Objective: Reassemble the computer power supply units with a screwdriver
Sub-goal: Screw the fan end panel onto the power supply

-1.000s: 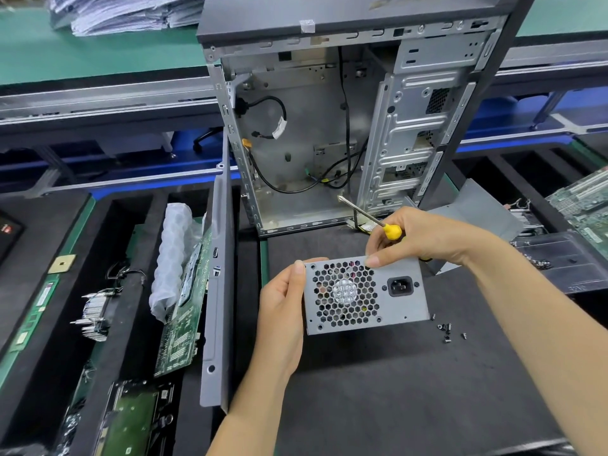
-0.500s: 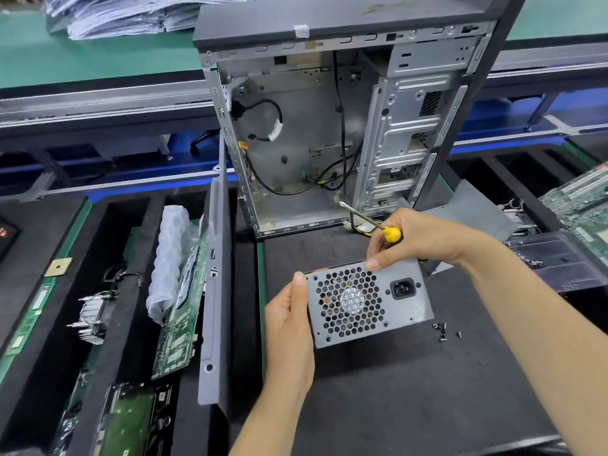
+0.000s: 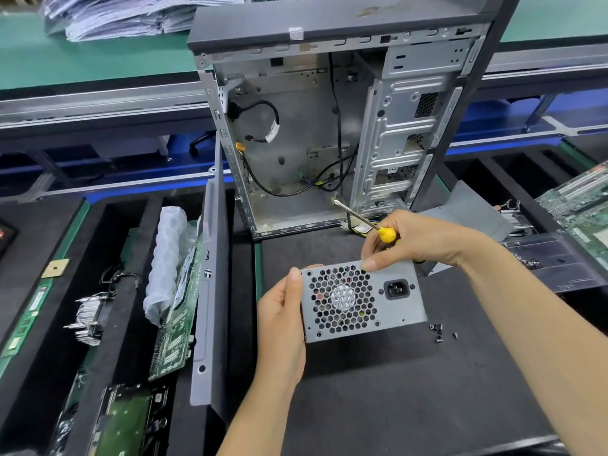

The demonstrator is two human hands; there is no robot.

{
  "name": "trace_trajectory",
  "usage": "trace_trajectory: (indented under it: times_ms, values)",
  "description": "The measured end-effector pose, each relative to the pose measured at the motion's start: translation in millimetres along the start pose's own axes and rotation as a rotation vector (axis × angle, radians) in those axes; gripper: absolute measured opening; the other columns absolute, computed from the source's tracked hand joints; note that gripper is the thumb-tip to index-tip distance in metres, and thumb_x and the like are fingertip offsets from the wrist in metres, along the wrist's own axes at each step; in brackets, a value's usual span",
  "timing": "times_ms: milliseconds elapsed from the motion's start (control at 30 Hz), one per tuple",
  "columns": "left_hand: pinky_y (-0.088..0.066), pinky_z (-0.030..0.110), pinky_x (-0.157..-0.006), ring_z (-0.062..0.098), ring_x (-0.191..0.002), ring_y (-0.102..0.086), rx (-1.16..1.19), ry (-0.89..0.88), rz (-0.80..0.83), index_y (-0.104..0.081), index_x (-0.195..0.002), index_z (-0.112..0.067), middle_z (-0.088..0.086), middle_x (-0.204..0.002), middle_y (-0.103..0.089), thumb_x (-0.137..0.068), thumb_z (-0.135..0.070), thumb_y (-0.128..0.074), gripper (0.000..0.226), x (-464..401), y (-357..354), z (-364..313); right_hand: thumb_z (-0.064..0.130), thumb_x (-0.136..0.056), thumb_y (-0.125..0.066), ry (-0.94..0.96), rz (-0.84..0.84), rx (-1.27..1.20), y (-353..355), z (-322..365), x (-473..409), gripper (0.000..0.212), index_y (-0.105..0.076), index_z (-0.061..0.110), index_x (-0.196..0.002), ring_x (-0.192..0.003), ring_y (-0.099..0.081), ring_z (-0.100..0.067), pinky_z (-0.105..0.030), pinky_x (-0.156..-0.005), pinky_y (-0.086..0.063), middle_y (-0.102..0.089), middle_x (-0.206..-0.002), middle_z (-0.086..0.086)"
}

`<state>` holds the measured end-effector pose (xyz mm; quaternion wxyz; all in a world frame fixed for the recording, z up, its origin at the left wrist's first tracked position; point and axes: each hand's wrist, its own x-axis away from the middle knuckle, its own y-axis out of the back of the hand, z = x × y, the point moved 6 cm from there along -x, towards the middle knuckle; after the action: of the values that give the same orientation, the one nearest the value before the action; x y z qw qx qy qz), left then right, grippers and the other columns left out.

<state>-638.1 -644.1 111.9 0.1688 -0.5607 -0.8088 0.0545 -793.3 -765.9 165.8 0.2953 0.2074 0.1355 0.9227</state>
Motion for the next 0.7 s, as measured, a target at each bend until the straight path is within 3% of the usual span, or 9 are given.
trace_trajectory:
  times_ms: [267,500,600,700]
  values:
    - [-0.061,0.042,-0.07,0.028,-0.091,-0.073,0.046,0.021,0.005,-0.076,-0.099,-0.013,0.013,-0.099,-0.075,-0.098,-0.037,-0.046,0.038,-0.9,0.8,1.6,0.02,-0.074,-0.079,-0.026,-0.005,0.016,0.0,1.2,-1.0,0.011,-0.075,0.012,-0.079,-0.068,-0.062,-0.003,-0.008,-0.062,-0.044,-0.071,-0.073,0.002]
    - [-0.061,0.046,-0.074,0.028,-0.091,-0.073,0.044,0.004,0.007,-0.077,-0.099,-0.014,0.014,-0.099,-0.075,-0.091,-0.04,-0.052,0.036,0.8,1.2,1.6,0.047,-0.064,-0.078,-0.102,-0.085,0.084,-0.2,-0.7,5.4,0.031,-0.075,0.02,-0.079,-0.071,-0.056,-0.006,-0.019,-0.065,-0.041,-0.067,-0.076,0.0]
    - [-0.061,0.046,-0.072,0.028,-0.09,-0.073,0.027,-0.003,-0.009,-0.077,-0.099,-0.016,0.013,-0.099,-0.075,-0.091,-0.041,-0.052,0.037,2.6,0.8,2.6,0.048,-0.072,-0.074,-0.105,-0.338,0.049,17.3,-10.0,23.3,0.026,-0.074,0.023,-0.08,-0.054,-0.048,-0.002,-0.011,-0.048,-0.035,-0.067,-0.069,0.006]
    - [-0.061,0.047,-0.071,0.028,-0.089,-0.073,0.025,-0.009,-0.028,-0.077,-0.098,-0.015,0.013,-0.098,-0.075,-0.091,-0.041,-0.052,0.037,3.2,1.0,3.2,0.03,-0.081,-0.074,-0.168,-0.695,0.0,34.9,-45.0,57.5,0.011,-0.073,0.02,-0.077,-0.041,-0.041,-0.002,-0.012,-0.041,-0.032,-0.063,-0.06,0.001]
